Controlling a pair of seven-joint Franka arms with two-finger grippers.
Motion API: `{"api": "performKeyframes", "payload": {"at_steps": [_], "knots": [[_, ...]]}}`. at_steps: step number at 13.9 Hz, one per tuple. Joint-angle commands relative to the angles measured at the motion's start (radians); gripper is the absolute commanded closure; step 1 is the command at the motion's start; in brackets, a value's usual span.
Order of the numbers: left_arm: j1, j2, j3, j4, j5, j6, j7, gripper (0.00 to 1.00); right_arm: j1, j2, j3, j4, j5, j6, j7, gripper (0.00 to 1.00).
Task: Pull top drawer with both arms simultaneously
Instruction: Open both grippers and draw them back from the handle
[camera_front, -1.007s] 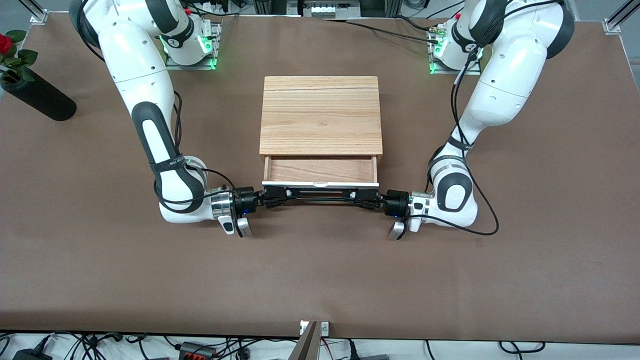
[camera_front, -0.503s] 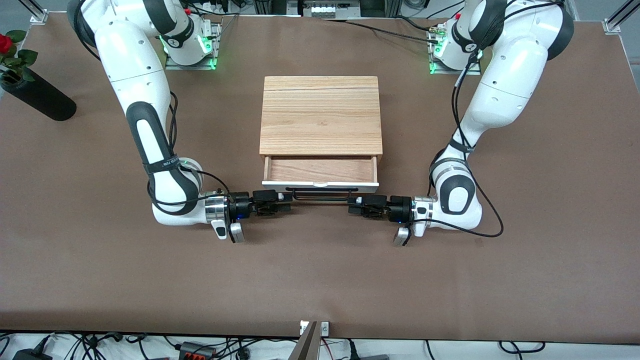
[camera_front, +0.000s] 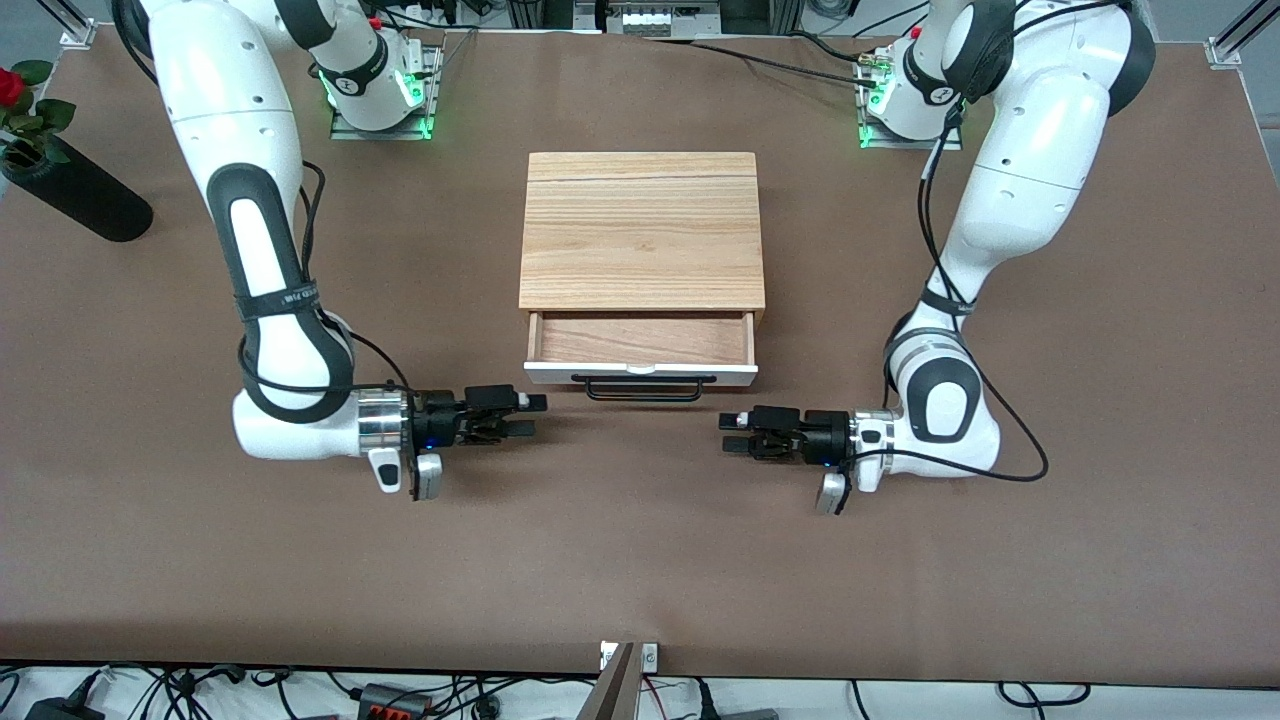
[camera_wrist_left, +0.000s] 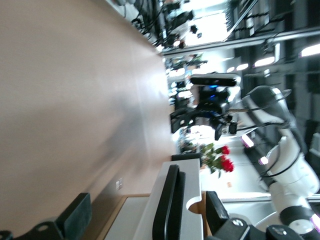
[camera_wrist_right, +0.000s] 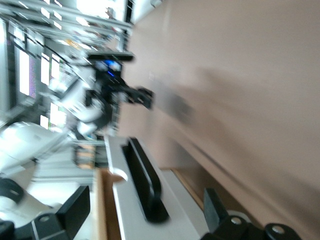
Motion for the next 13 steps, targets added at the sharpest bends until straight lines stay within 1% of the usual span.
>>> {"api": "performKeyframes", "payload": {"at_steps": [1, 2, 4, 5, 7, 10, 11, 13], "knots": [[0.011, -0.028, 0.034, 0.113, 0.201, -0.014, -0.168, 0.00, 0.003, -0.078, -0.051, -0.014, -0.210, -0.004, 0.081, 0.00], [0.023, -0.044, 0.034, 0.137, 0.267, -0.033, -0.207, 0.00, 0.004, -0.102, -0.068, -0.014, -0.323, -0.004, 0.120, 0.00], [0.033, -0.092, 0.037, 0.137, 0.408, -0.045, -0.241, 0.00, -0.003, -0.142, -0.089, -0.018, -0.552, -0.007, 0.189, 0.00], [0.039, -0.122, 0.035, 0.137, 0.497, -0.047, -0.255, 0.00, -0.003, -0.150, -0.102, -0.018, -0.639, -0.028, 0.225, 0.00], [0.083, -0.183, 0.035, 0.135, 0.670, -0.057, -0.273, 0.00, 0.015, -0.173, -0.165, -0.017, -0.823, -0.111, 0.301, 0.00], [0.091, -0.276, 0.037, 0.128, 0.890, -0.141, -0.288, 0.00, 0.018, -0.276, -0.166, -0.015, -1.071, -0.235, 0.461, 0.00], [0.093, -0.309, 0.037, 0.123, 0.974, -0.157, -0.316, 0.00, 0.021, -0.317, -0.160, -0.015, -1.129, -0.275, 0.530, 0.00], [0.105, -0.364, 0.037, 0.123, 1.080, -0.227, -0.365, 0.00, 0.041, -0.385, -0.171, -0.011, -1.182, -0.356, 0.606, 0.00]]}}
